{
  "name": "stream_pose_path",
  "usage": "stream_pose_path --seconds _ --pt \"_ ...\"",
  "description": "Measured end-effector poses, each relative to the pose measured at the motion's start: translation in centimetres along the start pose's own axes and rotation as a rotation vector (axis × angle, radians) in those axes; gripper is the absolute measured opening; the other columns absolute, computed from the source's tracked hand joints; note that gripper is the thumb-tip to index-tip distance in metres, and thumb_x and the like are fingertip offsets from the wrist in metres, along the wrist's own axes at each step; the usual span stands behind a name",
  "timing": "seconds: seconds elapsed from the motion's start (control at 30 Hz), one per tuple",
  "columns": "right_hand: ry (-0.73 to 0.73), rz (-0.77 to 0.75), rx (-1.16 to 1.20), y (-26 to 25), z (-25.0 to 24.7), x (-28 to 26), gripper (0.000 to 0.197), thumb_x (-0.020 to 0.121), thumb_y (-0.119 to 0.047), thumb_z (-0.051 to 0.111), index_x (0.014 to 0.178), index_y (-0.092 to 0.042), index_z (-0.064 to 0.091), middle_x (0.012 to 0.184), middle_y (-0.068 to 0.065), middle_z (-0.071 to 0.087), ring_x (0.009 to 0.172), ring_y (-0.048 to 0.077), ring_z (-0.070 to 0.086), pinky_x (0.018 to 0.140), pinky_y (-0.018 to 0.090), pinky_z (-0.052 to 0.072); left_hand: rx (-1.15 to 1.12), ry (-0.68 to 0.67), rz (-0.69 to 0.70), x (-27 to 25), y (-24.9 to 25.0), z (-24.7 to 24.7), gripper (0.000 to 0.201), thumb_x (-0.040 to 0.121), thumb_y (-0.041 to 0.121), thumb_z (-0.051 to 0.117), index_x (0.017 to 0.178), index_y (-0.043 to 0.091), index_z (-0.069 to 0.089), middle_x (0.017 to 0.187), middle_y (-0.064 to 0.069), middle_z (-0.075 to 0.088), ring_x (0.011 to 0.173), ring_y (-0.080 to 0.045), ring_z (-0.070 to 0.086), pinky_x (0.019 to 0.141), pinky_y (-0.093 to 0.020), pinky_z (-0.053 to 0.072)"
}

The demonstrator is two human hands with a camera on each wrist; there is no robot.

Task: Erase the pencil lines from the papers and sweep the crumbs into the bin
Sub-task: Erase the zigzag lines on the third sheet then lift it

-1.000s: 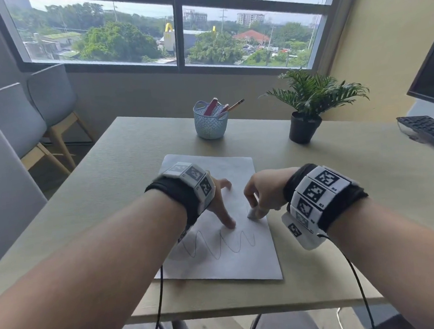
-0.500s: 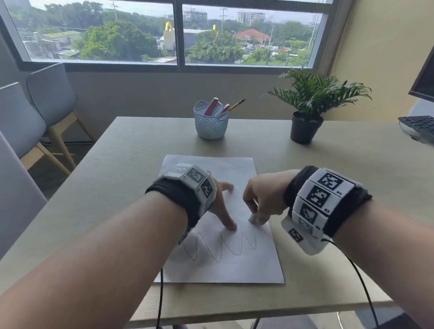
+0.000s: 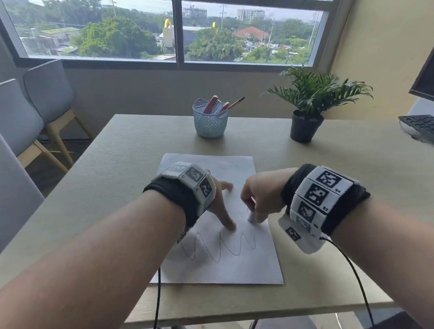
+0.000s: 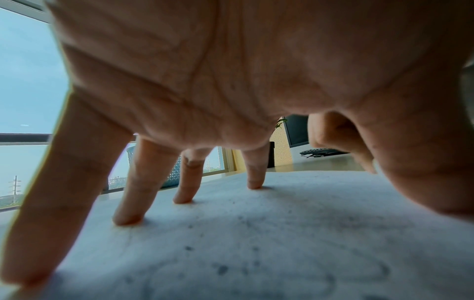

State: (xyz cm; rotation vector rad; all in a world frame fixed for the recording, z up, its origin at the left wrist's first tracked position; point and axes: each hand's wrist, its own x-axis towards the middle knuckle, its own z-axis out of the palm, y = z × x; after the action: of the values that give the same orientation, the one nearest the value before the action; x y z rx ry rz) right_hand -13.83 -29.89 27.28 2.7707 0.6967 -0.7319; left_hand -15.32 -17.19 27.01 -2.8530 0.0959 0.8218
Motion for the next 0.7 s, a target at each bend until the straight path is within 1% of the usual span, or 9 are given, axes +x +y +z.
stream_pose_path --seconds 0.1,0.2,0.27,0.33,0.37,0.43,0.53,0.63,0.7 --pt "0.039 0.057 0.018 0.9 -0.7 0.5 0.017 0.086 -0.030 0.069 0.089 -0.014 0.065 0.064 -0.004 0.056 0.054 0.010 0.049 0.049 0.020 0.040 -0.006 -0.004 0.002 0.0 0.0 0.0 0.106 0.064 0.075 0.067 0.147 0.050 0.006 0.155 -0.008 0.013 0.138 -0.035 0.026 0.106 -0.047 0.030" --pt "0.066 0.050 -0.003 0.8 -0.4 0.5 0.012 0.086 -0.027 0.068 0.085 -0.016 0.063 0.062 -0.005 0.055 0.052 0.009 0.048 0.048 0.020 0.038 -0.014 -0.010 0.000 0.1 0.0 0.0 0.107 0.063 0.075 0.067 0.147 0.051 0.006 0.154 -0.008 0.013 0.138 -0.035 0.027 0.106 -0.048 0.030" --pt "0.020 0.017 0.015 0.3 0.1 0.3 0.013 0.086 -0.028 0.068 0.083 -0.016 0.063 0.066 -0.003 0.058 0.053 0.011 0.050 0.050 0.021 0.040 -0.009 -0.008 -0.003 0.2 0.0 0.0 0.108 0.062 0.075 0.067 0.147 0.051 0.005 0.154 -0.009 0.014 0.137 -0.035 0.027 0.106 -0.047 0.030" --pt "-0.035 -0.001 0.035 0.2 0.0 0.1 0.015 0.085 -0.029 0.068 0.086 -0.015 0.065 0.074 0.000 0.062 0.056 0.012 0.052 0.051 0.022 0.042 -0.001 -0.003 -0.006 0.2 0.0 0.0 0.108 0.061 0.076 0.067 0.147 0.052 0.005 0.154 -0.009 0.014 0.136 -0.035 0.029 0.106 -0.047 0.031" --pt "-0.041 0.005 0.035 0.3 -0.2 0.2 0.016 0.085 -0.029 0.069 0.089 -0.014 0.066 0.075 0.000 0.062 0.055 0.012 0.052 0.051 0.021 0.042 -0.001 -0.003 -0.005 0.2 0.0 0.1 0.108 0.062 0.076 0.067 0.147 0.051 0.005 0.154 -0.009 0.014 0.136 -0.035 0.029 0.106 -0.047 0.031" --pt "-0.004 0.038 0.019 0.8 -0.7 0.6 0.015 0.086 -0.029 0.069 0.090 -0.015 0.065 0.069 -0.002 0.059 0.054 0.010 0.050 0.049 0.019 0.040 -0.005 -0.007 -0.003 0.1 0.0 0.1 0.107 0.063 0.075 0.067 0.147 0.051 0.005 0.154 -0.009 0.012 0.137 -0.035 0.028 0.106 -0.047 0.030" --pt "0.072 0.067 0.001 1.0 -1.0 1.0 0.013 0.085 -0.027 0.069 0.086 -0.016 0.063 0.062 -0.004 0.053 0.053 0.010 0.047 0.050 0.020 0.038 -0.018 -0.014 -0.001 0.1 0.0 0.1 0.107 0.063 0.075 0.067 0.147 0.051 0.005 0.154 -0.008 0.012 0.136 -0.036 0.029 0.108 -0.047 0.031" --pt "0.050 0.027 0.007 0.2 -0.4 0.7 0.012 0.085 -0.023 0.068 0.080 -0.016 0.061 0.059 -0.005 0.053 0.051 0.010 0.047 0.049 0.021 0.039 -0.017 -0.014 0.001 0.2 0.0 0.1 0.108 0.062 0.075 0.067 0.146 0.052 0.005 0.153 -0.008 0.014 0.135 -0.036 0.030 0.108 -0.047 0.032" --pt "0.013 0.005 0.014 0.0 -0.3 0.5 0.012 0.085 -0.026 0.069 0.082 -0.016 0.063 0.062 -0.004 0.056 0.052 0.010 0.049 0.050 0.021 0.040 -0.013 -0.009 0.001 0.2 -0.1 0.1 0.108 0.062 0.076 0.067 0.146 0.052 0.005 0.152 -0.008 0.016 0.135 -0.035 0.031 0.107 -0.047 0.032"
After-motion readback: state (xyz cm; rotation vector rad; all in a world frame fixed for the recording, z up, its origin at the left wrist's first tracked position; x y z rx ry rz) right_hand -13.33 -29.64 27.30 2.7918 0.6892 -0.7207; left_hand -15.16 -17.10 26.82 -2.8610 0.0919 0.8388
